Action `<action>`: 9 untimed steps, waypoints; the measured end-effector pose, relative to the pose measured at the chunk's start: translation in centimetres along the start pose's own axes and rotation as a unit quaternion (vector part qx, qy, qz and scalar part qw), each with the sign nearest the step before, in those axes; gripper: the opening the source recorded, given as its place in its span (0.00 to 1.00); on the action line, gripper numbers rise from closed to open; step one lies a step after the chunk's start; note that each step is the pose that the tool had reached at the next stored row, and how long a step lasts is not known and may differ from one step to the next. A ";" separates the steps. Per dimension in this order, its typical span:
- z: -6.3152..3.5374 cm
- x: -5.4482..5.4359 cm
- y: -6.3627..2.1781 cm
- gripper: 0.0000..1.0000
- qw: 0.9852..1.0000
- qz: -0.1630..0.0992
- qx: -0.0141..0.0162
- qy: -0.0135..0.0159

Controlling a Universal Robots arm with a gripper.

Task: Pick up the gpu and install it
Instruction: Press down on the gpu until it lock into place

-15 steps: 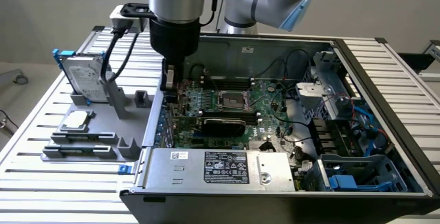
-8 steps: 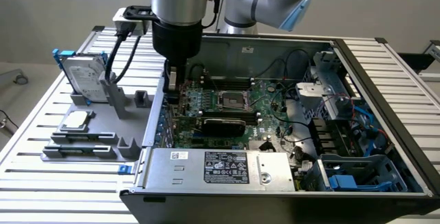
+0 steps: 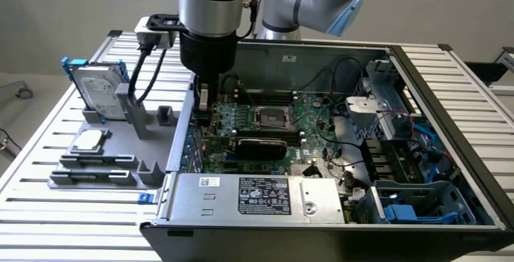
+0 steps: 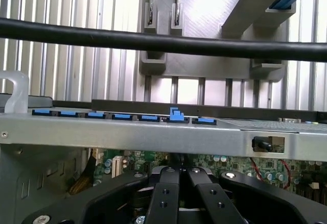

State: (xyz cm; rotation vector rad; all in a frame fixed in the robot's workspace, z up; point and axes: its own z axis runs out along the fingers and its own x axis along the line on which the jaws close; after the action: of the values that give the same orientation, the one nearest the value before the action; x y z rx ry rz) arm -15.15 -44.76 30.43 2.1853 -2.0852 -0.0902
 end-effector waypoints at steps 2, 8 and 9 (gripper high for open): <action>0.01 0.0 -0.11 0.11 1.000 -0.001 0.000 0.000; 0.30 0.0 -0.20 0.11 1.000 -0.004 0.001 0.002; 0.37 -0.1 -0.21 0.11 1.000 -0.004 0.001 0.003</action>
State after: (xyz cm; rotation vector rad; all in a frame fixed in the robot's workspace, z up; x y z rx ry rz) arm -15.00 -44.69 30.03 2.1931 -2.0753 -0.0827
